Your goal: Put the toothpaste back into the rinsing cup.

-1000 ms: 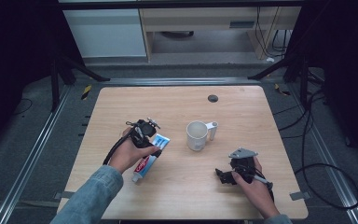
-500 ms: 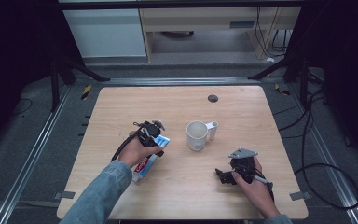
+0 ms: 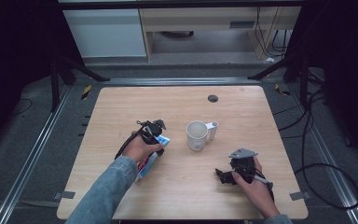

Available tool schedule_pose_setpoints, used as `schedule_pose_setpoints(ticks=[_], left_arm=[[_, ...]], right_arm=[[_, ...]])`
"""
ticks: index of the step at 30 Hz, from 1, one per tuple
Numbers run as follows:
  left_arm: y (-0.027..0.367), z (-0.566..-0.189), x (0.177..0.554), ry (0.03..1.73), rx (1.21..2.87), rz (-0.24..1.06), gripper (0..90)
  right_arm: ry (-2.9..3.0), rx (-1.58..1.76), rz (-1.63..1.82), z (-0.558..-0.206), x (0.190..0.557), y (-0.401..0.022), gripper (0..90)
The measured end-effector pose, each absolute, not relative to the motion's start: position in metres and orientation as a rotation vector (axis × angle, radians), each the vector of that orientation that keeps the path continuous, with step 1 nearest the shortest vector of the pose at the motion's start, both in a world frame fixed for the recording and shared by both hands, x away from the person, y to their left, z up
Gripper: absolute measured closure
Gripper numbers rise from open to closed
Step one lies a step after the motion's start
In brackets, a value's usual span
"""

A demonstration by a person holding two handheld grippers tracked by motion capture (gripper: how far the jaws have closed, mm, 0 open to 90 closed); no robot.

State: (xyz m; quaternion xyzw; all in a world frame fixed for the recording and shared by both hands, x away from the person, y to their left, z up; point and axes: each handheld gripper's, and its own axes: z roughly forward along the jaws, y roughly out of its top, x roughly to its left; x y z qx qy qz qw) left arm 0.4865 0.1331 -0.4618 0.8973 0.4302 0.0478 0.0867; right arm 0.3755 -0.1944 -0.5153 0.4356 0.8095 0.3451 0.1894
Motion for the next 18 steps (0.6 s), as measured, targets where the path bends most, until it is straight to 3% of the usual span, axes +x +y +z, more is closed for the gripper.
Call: schedule_pose_setpoints(ticks=[18], left_arm=[[0.1331,-0.4670,0.4895,1.289,2.690,0.124,42.0]], right_arm=[[2.276,1.225,0.973,-0.5152,0.3755,-0.1945,0.4]])
